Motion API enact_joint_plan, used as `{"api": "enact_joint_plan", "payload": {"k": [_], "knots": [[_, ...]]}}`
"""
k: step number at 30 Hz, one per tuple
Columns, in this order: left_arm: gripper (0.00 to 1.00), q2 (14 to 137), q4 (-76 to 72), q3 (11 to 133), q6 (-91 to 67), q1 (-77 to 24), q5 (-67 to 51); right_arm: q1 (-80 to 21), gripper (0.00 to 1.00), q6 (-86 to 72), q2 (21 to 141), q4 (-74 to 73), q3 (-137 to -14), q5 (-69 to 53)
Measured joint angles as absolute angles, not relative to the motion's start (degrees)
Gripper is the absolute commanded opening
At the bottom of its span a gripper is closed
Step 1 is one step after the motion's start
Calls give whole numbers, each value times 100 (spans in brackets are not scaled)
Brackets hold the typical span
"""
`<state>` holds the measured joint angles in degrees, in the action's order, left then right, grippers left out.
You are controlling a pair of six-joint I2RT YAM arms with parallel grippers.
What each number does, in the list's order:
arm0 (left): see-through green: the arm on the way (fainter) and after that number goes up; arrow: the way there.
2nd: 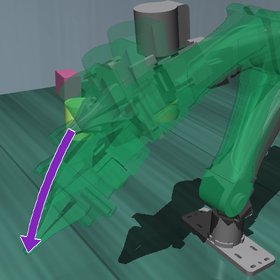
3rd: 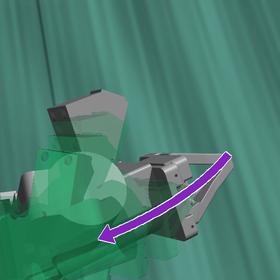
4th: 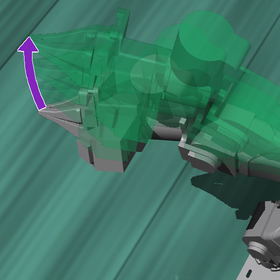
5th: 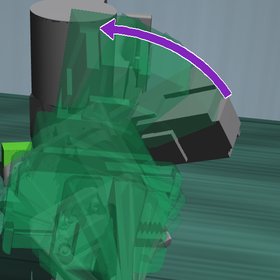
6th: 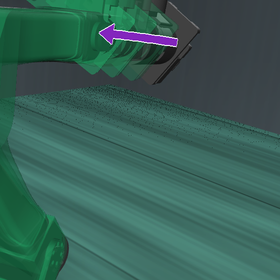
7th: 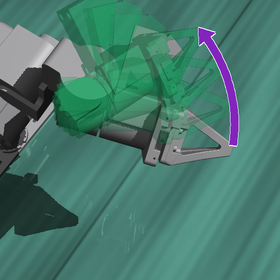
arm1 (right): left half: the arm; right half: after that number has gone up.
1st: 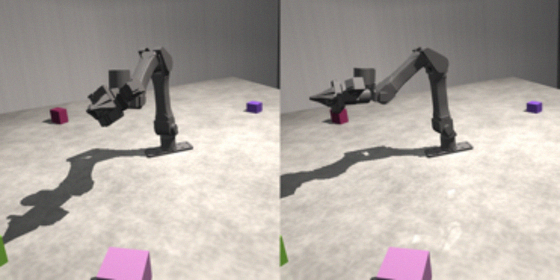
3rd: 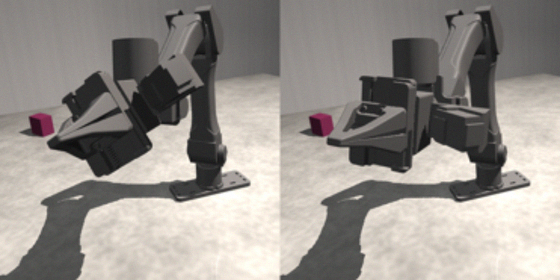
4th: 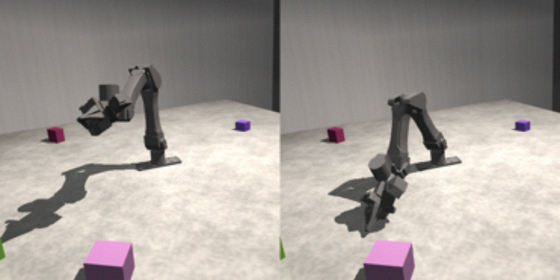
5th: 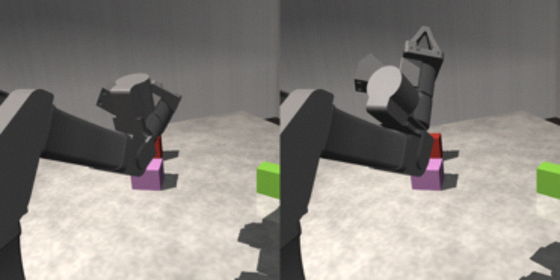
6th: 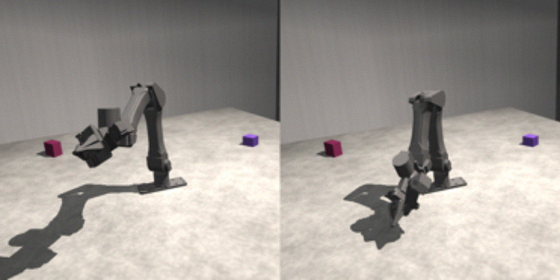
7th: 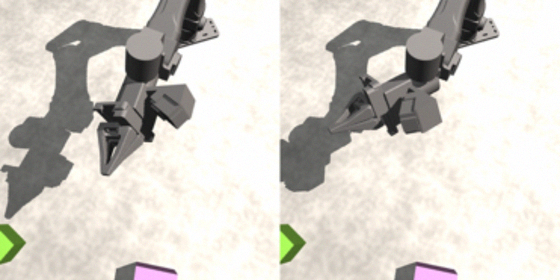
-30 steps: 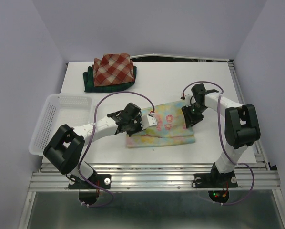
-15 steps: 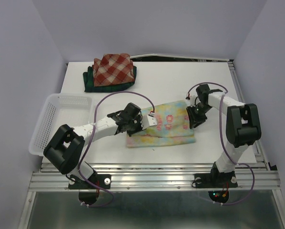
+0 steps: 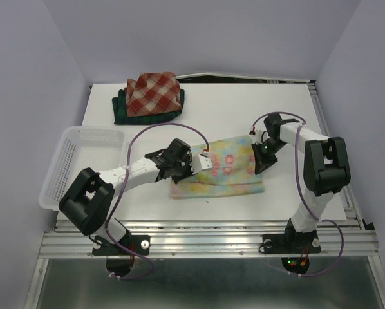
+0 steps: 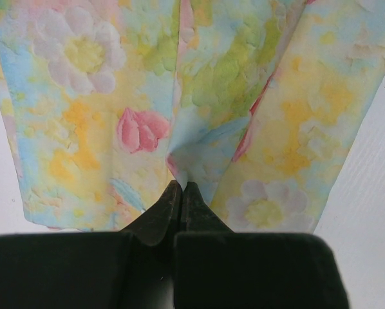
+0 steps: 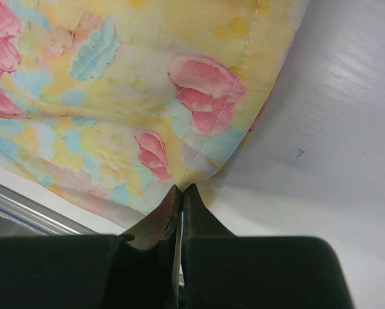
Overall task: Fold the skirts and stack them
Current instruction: Fold the skirt
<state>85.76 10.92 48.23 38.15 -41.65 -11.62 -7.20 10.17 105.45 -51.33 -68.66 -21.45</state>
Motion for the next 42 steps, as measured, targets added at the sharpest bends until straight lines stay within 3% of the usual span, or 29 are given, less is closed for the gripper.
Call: {"api": "enact_joint_plan", "payload": {"k": [8, 18, 22, 24, 28, 30, 32, 35, 37, 40, 42], "knots": [[0, 8453, 1074, 4823, 3651, -4169, -1074, -718, 1, 1081, 10116, -5306, -7081, -1925], [0, 7247, 1439, 4823, 3610, -4169, -1166, -718, 1, 1367, 9461, -5754, -7223, -1817], [0, 7137, 1658, 4823, 3605, -4195, -1350, -718, 11, 1485, 9413, -5870, -7223, -1691], [0, 7148, 1732, 4823, 3603, -4206, -1411, -718, 12, 1535, 9397, -5874, -7220, -1636], [0, 7363, 1743, 4823, 3568, -4204, -1514, -718, 32, 1531, 9465, -5828, -7183, -1603], [0, 7572, 1743, 4823, 3542, -4204, -1525, -718, 33, 1514, 9620, -5806, -7175, -1588], [0, 7795, 1739, 4823, 3507, -4204, -1529, -716, 29, 1487, 9841, -5771, -7172, -1590], [0, 7935, 1730, 4823, 3459, -4202, -1540, -714, 2, 1461, 10101, -5736, -7175, -1581], [0, 7964, 1699, 4823, 3422, -4202, -1573, -714, 2, 1441, 10169, -5723, -7175, -1584], [0, 7983, 1643, 4823, 3371, -4202, -1610, -714, 30, 1417, 10175, -5704, -7175, -1584], [0, 7983, 1619, 4823, 3350, -4204, -1627, -714, 38, 1380, 10175, -5697, -7175, -1590]]}}
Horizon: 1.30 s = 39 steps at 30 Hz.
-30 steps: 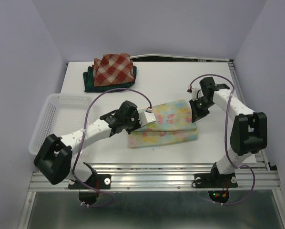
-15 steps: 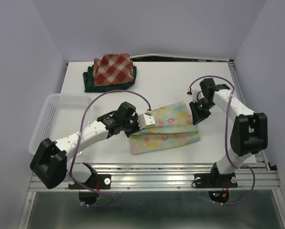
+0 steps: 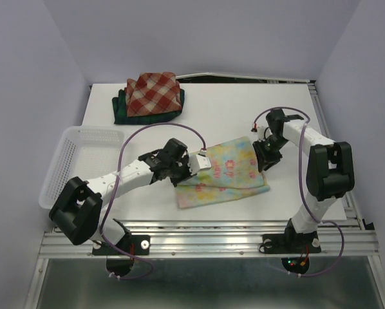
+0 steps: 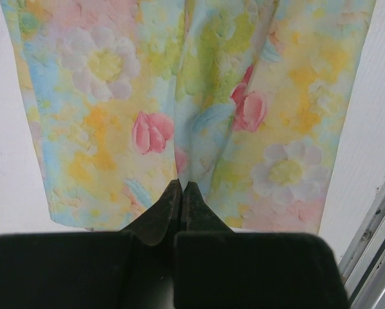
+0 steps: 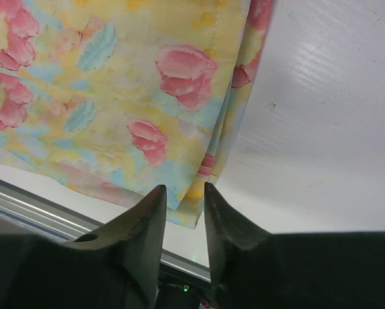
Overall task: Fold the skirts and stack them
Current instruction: Fold the skirt
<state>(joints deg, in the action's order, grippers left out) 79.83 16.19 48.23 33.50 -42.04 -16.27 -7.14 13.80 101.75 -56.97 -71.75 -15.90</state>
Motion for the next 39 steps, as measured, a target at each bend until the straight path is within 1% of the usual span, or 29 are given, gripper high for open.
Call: {"api": "enact_joint_plan", "payload": {"k": [3, 5, 10, 13, 15, 16, 19, 20, 23, 31, 34, 39], "knots": [[0, 7985, 1594, 4823, 3326, -4204, -1643, -714, 40, 1310, 10178, -5699, -7172, -1653], [0, 7985, 1577, 4823, 3310, -4213, -1645, -714, 43, 1256, 10191, -5669, -7140, -1678], [0, 7985, 1557, 4823, 3288, -4241, -1649, -714, 43, 1160, 10311, -5599, -7026, -1649], [0, 7988, 1542, 4823, 3271, -4244, -1649, -714, 40, 1109, 10425, -5531, -7026, -1649], [0, 7988, 1533, 4823, 3267, -4246, -1649, -714, 36, 1090, 10481, -5500, -7026, -1649], [0, 7988, 1527, 4823, 3267, -4246, -1649, -714, 31, 1074, 10514, -5498, -7026, -1651], [0, 7988, 1522, 4823, 3260, -4246, -1649, -714, 23, 1070, 10551, -5498, -7026, -1651], [0, 7988, 1522, 4823, 3253, -4246, -1649, -714, 15, 1068, 10551, -5498, -7026, -1651], [0, 7988, 1522, 4823, 3249, -4246, -1649, -714, 1, 1072, 10551, -5507, -7026, -1656], [0, 7961, 1590, 4836, 3208, -4252, -1649, -593, 1, 1177, 10457, -5767, -7284, -1647], [0, 7749, 1741, 4849, 3210, -4276, -1706, -471, 1, 1293, 10224, -6038, -7618, -1647], [0, 7308, 2040, 4952, 3258, -4344, -1999, -416, 1, 1485, 9793, -6305, -7802, -1649]]}}
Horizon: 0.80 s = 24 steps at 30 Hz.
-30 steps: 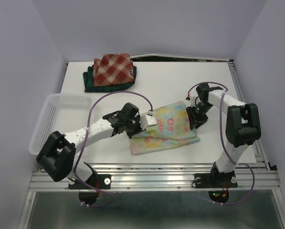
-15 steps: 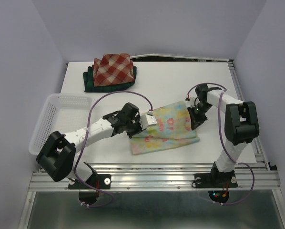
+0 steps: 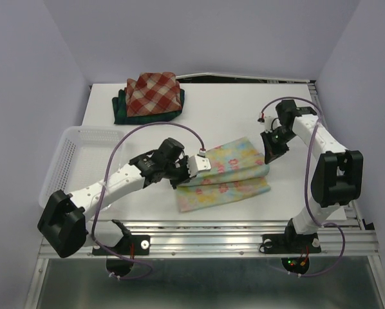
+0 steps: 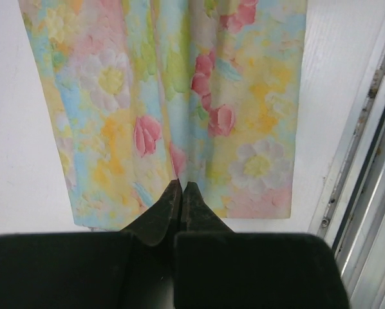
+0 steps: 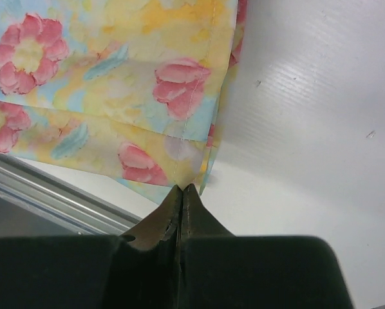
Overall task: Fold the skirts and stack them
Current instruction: Fold the skirt
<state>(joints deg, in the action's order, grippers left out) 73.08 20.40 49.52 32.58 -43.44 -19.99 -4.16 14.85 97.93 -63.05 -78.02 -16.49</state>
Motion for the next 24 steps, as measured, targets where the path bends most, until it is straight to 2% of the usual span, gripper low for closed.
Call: {"api": "enact_joint_plan", "payload": {"k": [4, 6, 7, 9, 10, 11, 12, 13, 17, 21, 24], "knots": [[0, 7227, 2259, 4956, 3297, -4534, -2276, -416, 1, 1686, 9697, -6440, -7669, -1647], [6, 7253, 2340, 4954, 3299, -4678, -2364, -416, 1, 1754, 9699, -6445, -7491, -1645], [17, 7277, 2351, 4954, 3299, -4746, -2377, -416, 2, 1793, 9699, -6449, -7391, -1643], [31, 7393, 2370, 4954, 3301, -4956, -2399, -414, 15, 1874, 9699, -6427, -7067, -1584], [42, 7437, 2381, 4952, 3299, -5043, -2403, -412, 20, 1905, 9699, -6416, -6963, -1555], [53, 7526, 2403, 4954, 3336, -5162, -2429, -412, 32, 1973, 9699, -6414, -6853, -1511], [66, 7585, 2436, 4954, 3347, -5249, -2458, -412, 40, 2012, 9706, -6416, -6781, -1474], [68, 7642, 2484, 4954, 3395, -5319, -2493, -412, 48, 2029, 9712, -6425, -6755, -1457], [68, 7719, 2845, 4998, 3540, -5607, -2720, -408, 53, 2165, 9719, -6394, -6755, -1365], [57, 7719, 3100, 5286, 3573, -5592, -2856, -408, 53, 2231, 9719, -6427, -6945, -1280], [49, 7719, 3017, 5529, 3415, -5096, -2958, -408, 53, 2233, 9719, -6434, -7238, -1284]]}}
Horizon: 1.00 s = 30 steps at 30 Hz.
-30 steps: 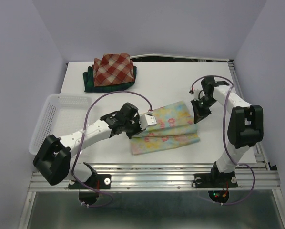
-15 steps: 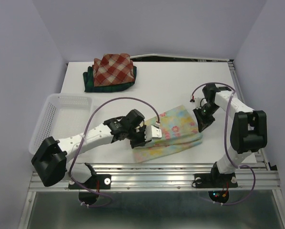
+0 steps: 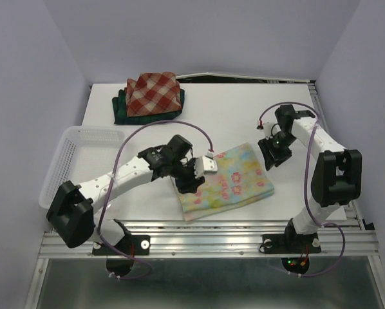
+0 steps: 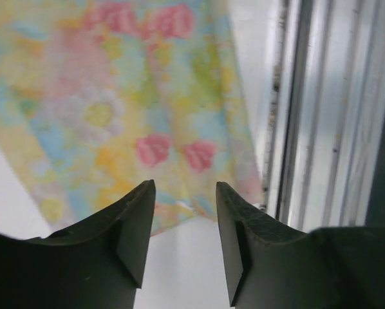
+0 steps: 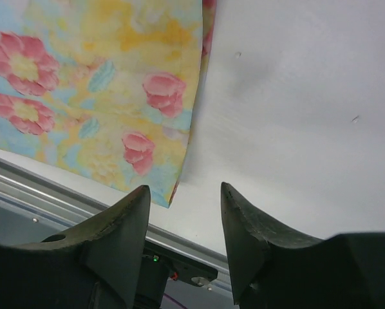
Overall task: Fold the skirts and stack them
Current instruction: Fold the skirt
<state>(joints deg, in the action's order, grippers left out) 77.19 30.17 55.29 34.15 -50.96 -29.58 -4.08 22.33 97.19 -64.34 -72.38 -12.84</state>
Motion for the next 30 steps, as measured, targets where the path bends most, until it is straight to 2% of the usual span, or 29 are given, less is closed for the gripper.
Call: {"api": "enact_joint_plan", "payload": {"k": [2, 6, 14, 15, 17, 18, 19, 22, 26, 30], "knots": [[45, 7824, 2871, 5675, 3225, -4497, -2961, -408, 53, 2228, 9712, -6425, -7485, -1363], [49, 8420, 2438, 6014, 2768, -3524, -2596, -408, 53, 2209, 9710, -6403, -7594, -1463], [47, 9802, 2117, 6372, 2580, -3258, -2202, -408, 52, 2099, 10103, -6020, -6814, -1326], [45, 9911, 2102, 6405, 2569, -3247, -2202, -408, 52, 2088, 10335, -5905, -6770, -1297], [34, 10173, 2056, 6436, 2526, -3181, -2206, -408, 48, 2043, 10593, -5795, -6783, -1275], [28, 10256, 2056, 6436, 2499, -3146, -2222, -408, 46, 2010, 10704, -5857, -6855, -1275], [15, 10335, 2049, 6436, 2471, -3114, -2250, -408, 42, 1979, 10742, -5878, -6899, -1269], [0, 10368, 2003, 6442, 2399, -3004, -2349, -408, 38, 1920, 10975, -5964, -7188, -1293], [0, 10379, 1970, 6442, 2296, -2738, -2565, -408, 30, 1765, 11504, -6117, -7970, -1378], [0, 10390, 1949, 6517, 2119, -2281, -2762, -410, 28, 1610, 12053, -6093, -8945, -1500]]}}
